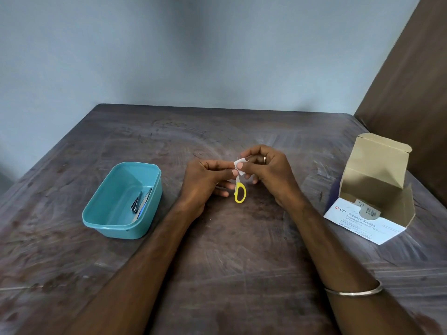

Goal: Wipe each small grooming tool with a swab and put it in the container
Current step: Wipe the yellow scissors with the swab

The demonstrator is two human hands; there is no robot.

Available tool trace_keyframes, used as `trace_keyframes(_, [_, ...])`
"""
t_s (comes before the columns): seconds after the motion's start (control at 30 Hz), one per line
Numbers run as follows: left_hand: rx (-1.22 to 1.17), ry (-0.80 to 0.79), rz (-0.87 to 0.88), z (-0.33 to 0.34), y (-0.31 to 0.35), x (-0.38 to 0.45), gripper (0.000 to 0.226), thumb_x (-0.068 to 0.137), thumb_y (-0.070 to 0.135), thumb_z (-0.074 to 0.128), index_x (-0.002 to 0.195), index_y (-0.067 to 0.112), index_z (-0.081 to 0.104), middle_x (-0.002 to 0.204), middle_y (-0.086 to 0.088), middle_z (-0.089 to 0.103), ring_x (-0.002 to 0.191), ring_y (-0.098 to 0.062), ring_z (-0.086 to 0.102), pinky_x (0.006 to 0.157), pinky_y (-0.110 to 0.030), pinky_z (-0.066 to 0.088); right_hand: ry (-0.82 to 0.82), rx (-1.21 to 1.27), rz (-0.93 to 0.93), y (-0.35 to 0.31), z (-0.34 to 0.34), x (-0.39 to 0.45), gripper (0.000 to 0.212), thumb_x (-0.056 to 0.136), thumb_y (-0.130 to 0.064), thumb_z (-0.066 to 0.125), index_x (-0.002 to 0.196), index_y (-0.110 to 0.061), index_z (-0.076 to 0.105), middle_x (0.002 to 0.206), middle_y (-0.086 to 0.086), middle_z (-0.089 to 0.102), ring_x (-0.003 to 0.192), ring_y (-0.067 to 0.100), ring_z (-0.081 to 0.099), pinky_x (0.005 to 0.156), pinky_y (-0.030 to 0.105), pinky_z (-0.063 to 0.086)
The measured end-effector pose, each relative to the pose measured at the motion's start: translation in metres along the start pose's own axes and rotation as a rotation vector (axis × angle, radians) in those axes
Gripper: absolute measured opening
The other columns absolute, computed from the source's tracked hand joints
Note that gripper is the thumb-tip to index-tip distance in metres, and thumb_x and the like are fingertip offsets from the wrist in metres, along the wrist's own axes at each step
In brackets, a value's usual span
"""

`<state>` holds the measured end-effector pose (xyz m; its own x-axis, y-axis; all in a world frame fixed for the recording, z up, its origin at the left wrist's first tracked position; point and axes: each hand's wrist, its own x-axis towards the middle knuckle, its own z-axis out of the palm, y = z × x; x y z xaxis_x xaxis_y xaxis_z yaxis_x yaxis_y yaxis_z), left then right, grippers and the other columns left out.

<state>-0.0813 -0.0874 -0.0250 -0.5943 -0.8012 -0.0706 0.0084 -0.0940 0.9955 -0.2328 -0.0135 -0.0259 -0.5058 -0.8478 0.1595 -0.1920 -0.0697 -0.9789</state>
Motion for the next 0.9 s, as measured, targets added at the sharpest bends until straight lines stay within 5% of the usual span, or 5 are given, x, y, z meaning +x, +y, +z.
trace_keyframes(0.1, [0.012,-0.020,-0.005,-0.0007,0.0019,-0.0013,0.011,0.082,0.002,0.073,0.091,0.007,0.077,0.077,-0.012,0.075,0.060,-0.019,0.069,0.049,-0.025,0.052,-0.030,-0.033,0.014,0.0009,-0.0030,0.0004,0.025,0.081,-0.007,0.080,0.105,-0.006,0.072,0.071,0.010,0.071,0.053,0.015,0.060,0.049,0.027,0.047])
trace_keyframes(0.33, [0.015,-0.042,-0.004,-0.0018,0.0038,-0.0019,0.013,0.078,-0.002,0.076,0.082,0.010,0.075,0.071,-0.010,0.074,0.060,-0.021,0.069,0.052,-0.026,0.055,-0.053,-0.061,0.030,0.0000,-0.0018,-0.0020,0.004,0.087,-0.013,0.075,0.087,-0.009,0.076,0.064,0.009,0.071,0.048,0.018,0.054,0.047,0.026,0.043])
trace_keyframes(0.6, [0.023,-0.005,0.055,-0.0010,0.0052,-0.0014,0.043,0.071,-0.007,0.081,0.107,0.004,0.060,0.068,-0.013,0.073,0.057,-0.024,0.069,0.052,-0.030,0.056,-0.081,-0.048,0.055,-0.0011,-0.0018,-0.0019,0.010,0.087,-0.012,0.074,0.089,-0.001,0.073,0.064,0.010,0.070,0.046,0.016,0.057,0.047,0.026,0.043])
trace_keyframes(0.9, [0.018,-0.035,0.045,-0.0027,0.0067,-0.0005,0.043,0.072,-0.008,0.080,0.104,0.008,0.057,0.071,-0.016,0.073,0.056,-0.025,0.069,0.052,-0.030,0.056,-0.105,-0.047,0.067,-0.0012,-0.0037,-0.0014,0.010,0.091,-0.015,0.070,0.089,-0.006,0.073,0.067,0.012,0.072,0.050,0.020,0.061,0.051,0.029,0.045])
